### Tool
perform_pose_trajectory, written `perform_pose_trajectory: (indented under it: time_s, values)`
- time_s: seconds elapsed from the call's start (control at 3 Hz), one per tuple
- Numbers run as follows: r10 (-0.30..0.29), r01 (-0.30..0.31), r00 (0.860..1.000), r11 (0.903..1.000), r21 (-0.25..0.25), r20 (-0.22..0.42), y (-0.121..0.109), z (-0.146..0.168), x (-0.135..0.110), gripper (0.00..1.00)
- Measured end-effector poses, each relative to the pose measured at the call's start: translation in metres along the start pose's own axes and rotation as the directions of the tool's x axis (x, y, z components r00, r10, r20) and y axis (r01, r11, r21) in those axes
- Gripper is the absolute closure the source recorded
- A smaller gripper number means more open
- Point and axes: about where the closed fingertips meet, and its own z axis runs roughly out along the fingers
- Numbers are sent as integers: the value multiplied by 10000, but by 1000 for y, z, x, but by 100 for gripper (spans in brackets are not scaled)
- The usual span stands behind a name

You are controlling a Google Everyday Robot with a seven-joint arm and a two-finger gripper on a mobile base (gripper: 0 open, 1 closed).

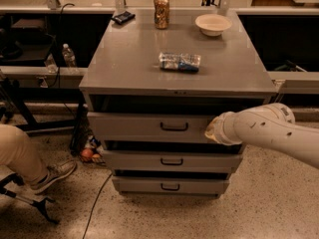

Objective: Close top drawer

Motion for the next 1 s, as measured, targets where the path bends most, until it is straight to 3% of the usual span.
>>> perform_pose_trajectory:
  time_s: [0.67,1.0]
  values:
    - [555,-547,9982,9978,372,-206,-11,-11,18,100]
    - [1382,-1347,9886,9892,580,-603,18,-47,49,100]
